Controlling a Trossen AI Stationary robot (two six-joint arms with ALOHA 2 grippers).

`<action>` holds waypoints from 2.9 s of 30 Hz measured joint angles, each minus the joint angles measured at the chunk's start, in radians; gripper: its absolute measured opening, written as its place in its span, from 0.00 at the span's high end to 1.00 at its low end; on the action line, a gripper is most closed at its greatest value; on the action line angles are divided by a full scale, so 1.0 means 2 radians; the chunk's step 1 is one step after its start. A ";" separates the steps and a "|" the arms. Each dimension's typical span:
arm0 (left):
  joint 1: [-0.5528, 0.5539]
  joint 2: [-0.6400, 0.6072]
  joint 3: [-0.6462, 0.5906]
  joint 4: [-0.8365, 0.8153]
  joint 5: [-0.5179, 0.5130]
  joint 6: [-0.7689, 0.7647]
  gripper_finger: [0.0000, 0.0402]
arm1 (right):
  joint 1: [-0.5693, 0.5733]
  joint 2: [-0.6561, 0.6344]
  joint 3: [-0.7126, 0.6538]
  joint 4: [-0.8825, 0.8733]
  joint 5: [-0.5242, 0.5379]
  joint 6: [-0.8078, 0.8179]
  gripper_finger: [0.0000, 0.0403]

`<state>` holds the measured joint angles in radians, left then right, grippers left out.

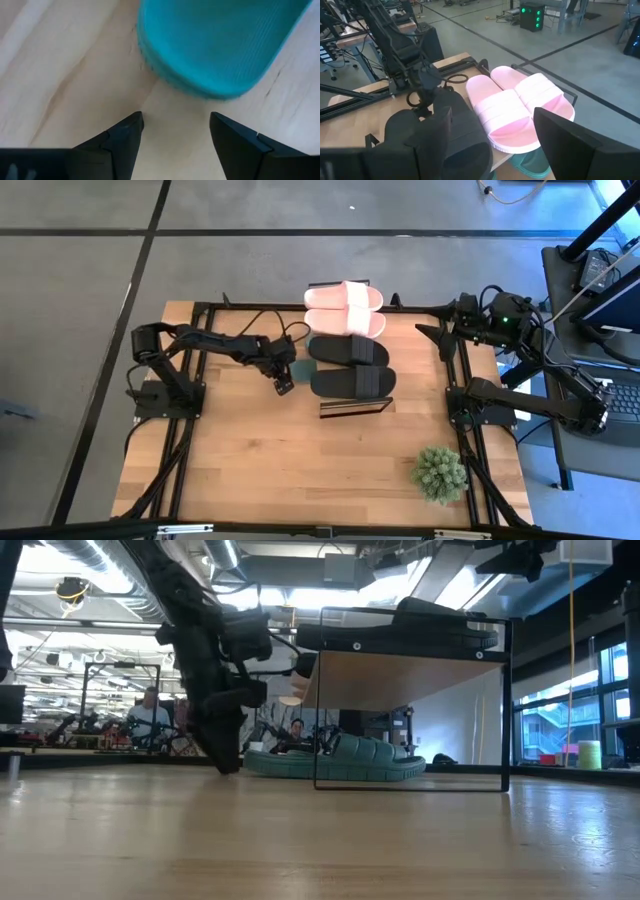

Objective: Pick and place slides into the shelf
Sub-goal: Put the green slide under the shelf

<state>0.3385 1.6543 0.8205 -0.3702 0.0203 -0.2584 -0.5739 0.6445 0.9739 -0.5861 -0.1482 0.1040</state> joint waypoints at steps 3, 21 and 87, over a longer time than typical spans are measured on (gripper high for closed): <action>-0.001 0.002 0.000 0.027 -0.002 0.000 0.44 | 0.000 0.000 0.000 -0.001 0.000 0.000 0.30; -0.029 0.030 0.000 0.136 -0.001 -0.053 0.44 | 0.000 0.000 0.000 -0.007 0.000 0.000 0.30; -0.048 0.034 0.000 0.212 -0.011 -0.079 0.44 | 0.000 0.000 0.000 -0.020 0.000 -0.005 0.30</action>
<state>0.2424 1.7226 0.8204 0.0528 -0.0013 -0.4164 -0.5735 0.6441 0.9737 -0.6262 -0.1490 0.0936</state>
